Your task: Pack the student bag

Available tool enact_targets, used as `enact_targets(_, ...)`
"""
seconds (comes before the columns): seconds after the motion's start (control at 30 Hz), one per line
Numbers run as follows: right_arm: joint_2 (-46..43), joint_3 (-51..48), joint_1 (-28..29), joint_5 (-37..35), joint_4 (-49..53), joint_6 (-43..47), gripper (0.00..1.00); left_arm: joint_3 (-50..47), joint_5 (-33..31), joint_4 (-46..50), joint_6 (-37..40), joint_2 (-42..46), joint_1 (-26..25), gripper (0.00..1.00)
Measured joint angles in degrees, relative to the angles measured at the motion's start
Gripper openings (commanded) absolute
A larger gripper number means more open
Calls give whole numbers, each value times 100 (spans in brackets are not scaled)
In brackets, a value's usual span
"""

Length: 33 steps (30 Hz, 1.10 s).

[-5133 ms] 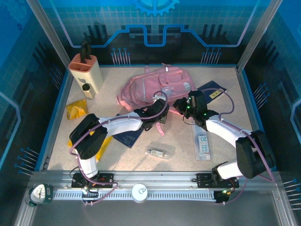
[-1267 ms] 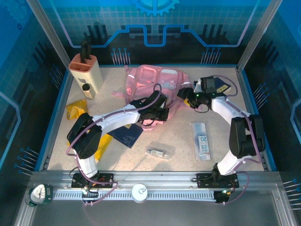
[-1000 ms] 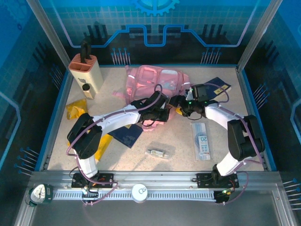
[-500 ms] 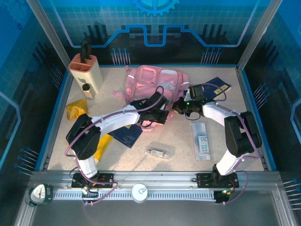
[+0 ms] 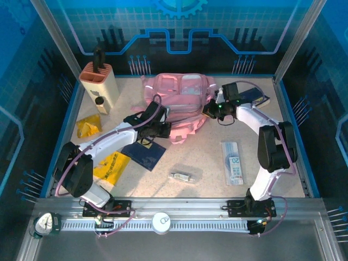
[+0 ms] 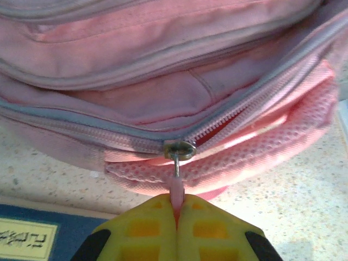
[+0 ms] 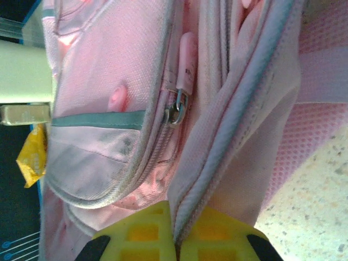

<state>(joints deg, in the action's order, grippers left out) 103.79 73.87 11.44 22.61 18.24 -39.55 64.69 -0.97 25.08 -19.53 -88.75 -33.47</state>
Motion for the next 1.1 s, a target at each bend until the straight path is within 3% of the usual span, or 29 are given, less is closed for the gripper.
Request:
enact_targets(0.07,127,181,-13,-76,136,98,15,7,149,-96,-50,-76,-2,0)
enact_targets(0.23,52,195,-74,-291,127,313,47,24,356,-330,-297,-341,-66,0)
enact_targets(0.5,-1211,-807,-94,33,-111,85,66,52,361,-658,-555,-490,-400,0)
enact_targets(0.8,-1980,-1434,557,-177,20,-846,72,170,361,-839,-673,-656,-612,0)
enact_targets(1.1,-2245,-1729,1119,-1196,229,-2072,71,236,361,-896,-754,-691,-723,0)
